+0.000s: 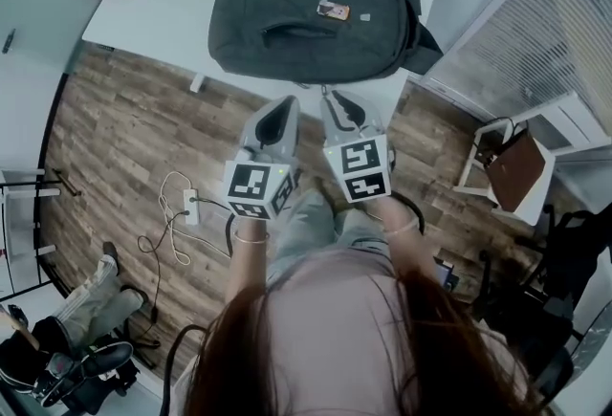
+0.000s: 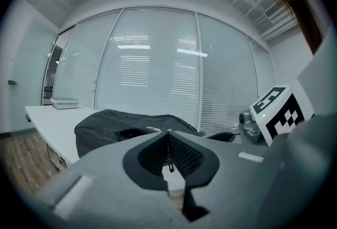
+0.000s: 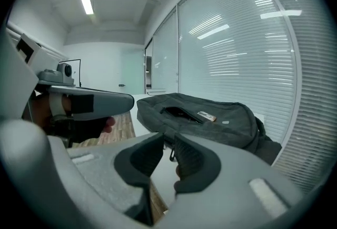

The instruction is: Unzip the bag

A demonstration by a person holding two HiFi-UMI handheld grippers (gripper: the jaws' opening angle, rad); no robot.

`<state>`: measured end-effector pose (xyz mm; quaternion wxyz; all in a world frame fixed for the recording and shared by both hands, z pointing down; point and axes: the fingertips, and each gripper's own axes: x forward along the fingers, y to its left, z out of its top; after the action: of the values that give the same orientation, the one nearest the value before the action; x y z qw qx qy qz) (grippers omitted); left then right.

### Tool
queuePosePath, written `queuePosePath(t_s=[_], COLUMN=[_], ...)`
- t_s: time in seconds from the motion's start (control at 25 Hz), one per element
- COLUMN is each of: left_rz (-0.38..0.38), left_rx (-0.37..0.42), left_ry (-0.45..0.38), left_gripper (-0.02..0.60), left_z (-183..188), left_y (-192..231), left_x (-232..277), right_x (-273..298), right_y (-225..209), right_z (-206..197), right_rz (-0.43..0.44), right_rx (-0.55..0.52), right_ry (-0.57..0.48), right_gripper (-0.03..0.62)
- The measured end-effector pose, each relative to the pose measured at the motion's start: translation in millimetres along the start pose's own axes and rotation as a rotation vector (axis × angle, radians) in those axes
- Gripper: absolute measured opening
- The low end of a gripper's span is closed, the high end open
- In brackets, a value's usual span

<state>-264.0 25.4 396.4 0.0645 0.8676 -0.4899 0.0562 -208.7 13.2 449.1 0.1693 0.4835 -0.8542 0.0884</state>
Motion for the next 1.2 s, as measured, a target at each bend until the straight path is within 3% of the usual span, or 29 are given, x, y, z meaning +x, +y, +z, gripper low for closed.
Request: queuePosePath(t_s=[0.16, 0.52, 0.88, 1.2], left_rz=[-0.034, -0.106, -0.161, -0.163], left_rx=[0.004, 0.009, -0.017, -0.037], left_ry=[0.016, 0.069, 0.132, 0.185], left_gripper=[0.008, 0.009, 0.009, 0.008], left_z=[-5.2, -23.8, -45.2, -55.2], left_y=[10.8, 24.6, 35.2, 47.7], left_x=[13.2, 44.1, 72.0, 88.6], right_x=[15.5, 38.7, 52.6, 65.9], right_y=[-4.1, -9.3, -9.6, -8.4], right_z=[-9.3, -35.8, -46.4, -53.1], right_rz=[-0.034, -0.082, -0.089, -0.076], right_rx=[0.023, 0.073, 0.070, 0.057], right_ry=[0.031, 0.142, 0.271, 0.381], right_gripper=[0.095, 0.109, 0.112, 0.112])
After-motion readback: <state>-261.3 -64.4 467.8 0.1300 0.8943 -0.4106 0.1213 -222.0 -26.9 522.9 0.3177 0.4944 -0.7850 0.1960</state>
